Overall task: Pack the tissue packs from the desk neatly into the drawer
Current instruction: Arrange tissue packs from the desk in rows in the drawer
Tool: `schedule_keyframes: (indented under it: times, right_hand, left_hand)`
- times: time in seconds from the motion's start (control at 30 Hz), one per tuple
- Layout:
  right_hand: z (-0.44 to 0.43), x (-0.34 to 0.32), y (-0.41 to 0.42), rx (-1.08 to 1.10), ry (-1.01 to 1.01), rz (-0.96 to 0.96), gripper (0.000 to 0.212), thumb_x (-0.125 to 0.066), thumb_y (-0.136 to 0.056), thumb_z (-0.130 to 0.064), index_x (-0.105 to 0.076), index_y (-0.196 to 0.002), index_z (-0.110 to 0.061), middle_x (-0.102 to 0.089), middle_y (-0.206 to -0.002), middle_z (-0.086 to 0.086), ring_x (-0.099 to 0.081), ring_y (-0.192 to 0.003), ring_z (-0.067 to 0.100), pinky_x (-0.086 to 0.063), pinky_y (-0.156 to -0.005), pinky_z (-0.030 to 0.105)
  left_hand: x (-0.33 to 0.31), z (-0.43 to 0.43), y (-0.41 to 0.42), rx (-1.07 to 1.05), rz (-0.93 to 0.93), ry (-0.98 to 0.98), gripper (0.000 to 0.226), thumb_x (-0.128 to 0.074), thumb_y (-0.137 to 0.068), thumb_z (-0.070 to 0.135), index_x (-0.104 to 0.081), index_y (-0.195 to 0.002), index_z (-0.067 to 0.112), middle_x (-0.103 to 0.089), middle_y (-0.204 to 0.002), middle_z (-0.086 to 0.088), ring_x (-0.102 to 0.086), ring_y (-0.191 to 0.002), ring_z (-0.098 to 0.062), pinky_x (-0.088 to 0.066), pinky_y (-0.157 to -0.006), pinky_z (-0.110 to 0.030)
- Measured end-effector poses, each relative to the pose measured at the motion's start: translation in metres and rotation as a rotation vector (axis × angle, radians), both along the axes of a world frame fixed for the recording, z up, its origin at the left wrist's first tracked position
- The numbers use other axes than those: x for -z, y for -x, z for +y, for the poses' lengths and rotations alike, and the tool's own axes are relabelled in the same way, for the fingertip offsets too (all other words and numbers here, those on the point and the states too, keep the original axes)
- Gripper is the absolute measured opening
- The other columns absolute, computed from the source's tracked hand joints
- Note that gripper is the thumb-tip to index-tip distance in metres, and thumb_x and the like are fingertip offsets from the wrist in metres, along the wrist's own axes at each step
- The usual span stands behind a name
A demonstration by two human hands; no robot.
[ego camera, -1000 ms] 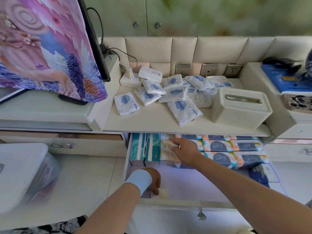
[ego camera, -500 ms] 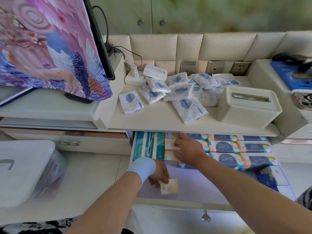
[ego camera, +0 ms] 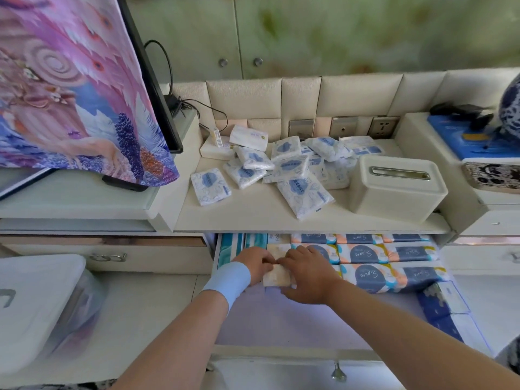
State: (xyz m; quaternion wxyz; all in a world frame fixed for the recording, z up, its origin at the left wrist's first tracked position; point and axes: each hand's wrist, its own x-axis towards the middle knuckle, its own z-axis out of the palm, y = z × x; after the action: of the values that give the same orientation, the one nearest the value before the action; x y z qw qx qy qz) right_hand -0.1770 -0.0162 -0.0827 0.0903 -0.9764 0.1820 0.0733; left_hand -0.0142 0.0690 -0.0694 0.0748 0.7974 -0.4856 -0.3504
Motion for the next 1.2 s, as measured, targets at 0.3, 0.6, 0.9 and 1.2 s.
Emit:
schedule_keyframes:
  times: [0.3,0.6,0.9,1.2]
  right_hand:
    - [0.012,0.024,-0.004,-0.076,0.162,0.059,0.062,-0.062,-0.081,-0.044,-0.048,-0.136,-0.020,-0.052,-0.123,0.005,-0.046,-0.111,0.028,-0.032,-0.102,0.045]
    - [0.009,0.026,-0.014,0.073,0.006,-0.065,0.047,-0.059,-0.079,-0.033,-0.051,-0.125,-0.024,-0.055,-0.116,0.000,-0.045,-0.104,0.022,-0.038,-0.098,0.039]
    - [-0.001,0.031,-0.012,0.149,0.001,-0.233,0.018,-0.066,-0.084,-0.028,-0.062,-0.101,-0.023,-0.061,-0.100,0.000,-0.058,-0.090,0.021,-0.050,-0.085,0.039]
    - [-0.002,0.027,-0.014,0.131,-0.083,-0.169,0.038,-0.063,-0.084,-0.053,-0.057,-0.108,-0.025,-0.057,-0.106,-0.003,-0.055,-0.095,0.016,-0.046,-0.088,0.033]
  left_hand:
    - [0.015,0.001,0.007,-0.079,-0.046,0.194,0.018,-0.061,-0.088,0.010,-0.071,-0.096,0.022,-0.071,-0.098,0.002,-0.066,-0.090,-0.016,-0.054,-0.083,-0.030]
    - [0.010,0.001,-0.002,0.182,-0.170,0.110,0.016,-0.068,-0.079,0.021,-0.058,-0.091,0.020,-0.056,-0.099,-0.001,-0.058,-0.088,-0.022,-0.048,-0.078,-0.032]
    - [0.015,-0.003,0.005,0.203,-0.297,0.187,0.019,-0.060,-0.085,0.013,-0.045,-0.092,0.023,-0.046,-0.103,-0.001,-0.051,-0.089,-0.022,-0.040,-0.070,-0.033]
    - [0.023,0.001,0.003,0.231,-0.333,0.183,0.016,-0.065,-0.086,0.027,-0.054,-0.095,0.020,-0.047,-0.109,-0.002,-0.050,-0.103,-0.023,-0.047,-0.079,-0.036]
